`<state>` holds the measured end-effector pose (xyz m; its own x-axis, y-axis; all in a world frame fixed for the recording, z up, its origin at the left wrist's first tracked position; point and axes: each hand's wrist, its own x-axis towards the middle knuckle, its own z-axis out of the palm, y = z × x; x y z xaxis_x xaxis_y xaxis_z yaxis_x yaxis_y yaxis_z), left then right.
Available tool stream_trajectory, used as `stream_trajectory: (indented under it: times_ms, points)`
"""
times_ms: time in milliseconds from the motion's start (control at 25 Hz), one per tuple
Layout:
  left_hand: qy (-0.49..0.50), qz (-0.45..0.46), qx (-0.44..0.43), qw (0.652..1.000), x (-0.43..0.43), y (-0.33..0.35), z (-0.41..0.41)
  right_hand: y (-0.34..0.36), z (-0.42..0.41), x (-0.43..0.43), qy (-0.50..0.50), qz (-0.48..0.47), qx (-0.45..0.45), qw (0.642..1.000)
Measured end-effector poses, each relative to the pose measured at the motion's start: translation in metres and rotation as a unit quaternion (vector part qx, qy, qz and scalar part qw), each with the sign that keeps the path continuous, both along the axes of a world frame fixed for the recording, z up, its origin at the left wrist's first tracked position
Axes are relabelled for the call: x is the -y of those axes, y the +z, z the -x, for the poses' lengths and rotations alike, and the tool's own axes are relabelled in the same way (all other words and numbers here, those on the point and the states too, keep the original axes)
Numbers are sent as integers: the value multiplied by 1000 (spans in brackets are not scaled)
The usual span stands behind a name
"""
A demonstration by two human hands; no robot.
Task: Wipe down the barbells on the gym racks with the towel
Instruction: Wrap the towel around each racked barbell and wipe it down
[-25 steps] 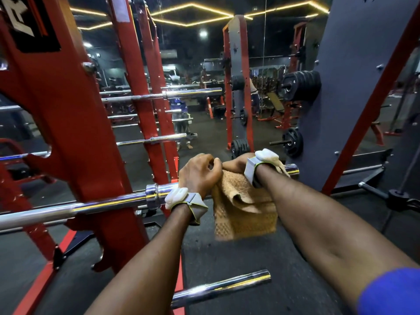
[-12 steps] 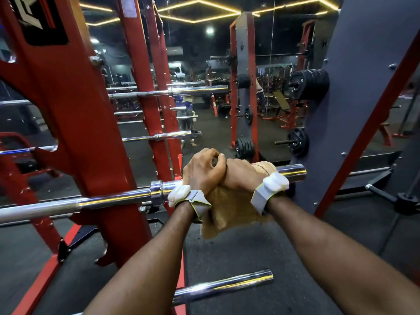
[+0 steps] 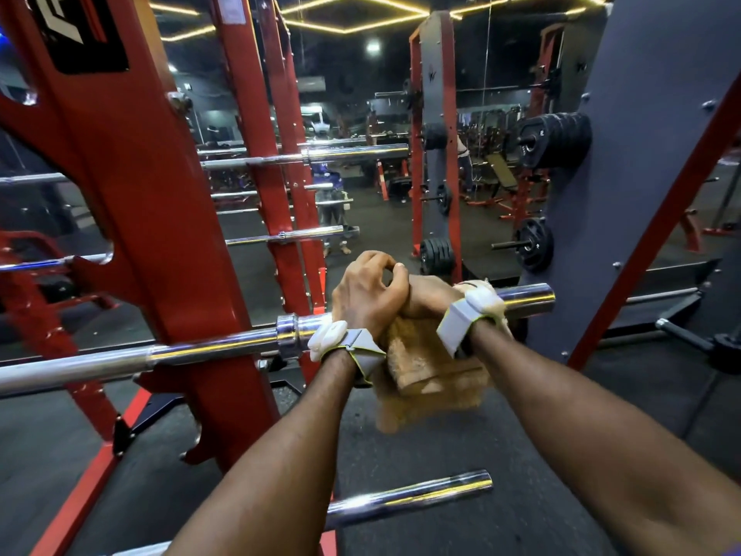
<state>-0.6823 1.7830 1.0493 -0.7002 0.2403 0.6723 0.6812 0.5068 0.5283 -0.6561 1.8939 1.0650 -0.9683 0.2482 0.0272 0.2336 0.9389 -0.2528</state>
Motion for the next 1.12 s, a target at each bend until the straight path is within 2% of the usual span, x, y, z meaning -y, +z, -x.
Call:
stream_trajectory:
  times_ms: [80, 120, 240, 280, 440, 640, 720, 880, 920, 1000, 1080, 1120]
  points:
    - [-5, -10, -5, 1000, 1, 0, 0, -13, -19, 11, 35, -164, -129, 977]
    - [-8, -12, -4, 1000, 1, 0, 0, -22, -26, 14, 49, -205, -186, 960]
    - [-17, 4, 15, 1000, -2, 2, 1, -33, -40, 1, 72, -183, -294, 935]
    - [-18, 19, 24, 999, -1, 2, 2, -37, -41, -8, 79, -207, -315, 923]
    - [-7, 110, 14, 994, 3, -4, 5, -51, -54, -50, 81, -269, -323, 903]
    - [21, 250, -23, 968, -1, -7, 3, -48, -68, -110, 44, -263, -333, 904]
    - [20, 273, -36, 961, -2, -7, 3, -40, -69, -116, 24, -231, -313, 921]
    - [28, 314, -51, 948, -5, -8, -1, -16, -58, -106, -88, -152, -187, 967]
    - [30, 322, -48, 945, -6, -7, -1, -19, -56, -95, -105, -155, -192, 963]
    - [30, 334, -43, 941, -7, -7, -1, -46, -58, -69, -111, -176, -315, 926]
    - [33, 335, -46, 941, -8, -7, -1, -75, -68, -58, -87, -201, -408, 886]
    - [35, 330, -52, 942, -8, -8, -1, -82, -73, -67, -56, -215, -414, 883]
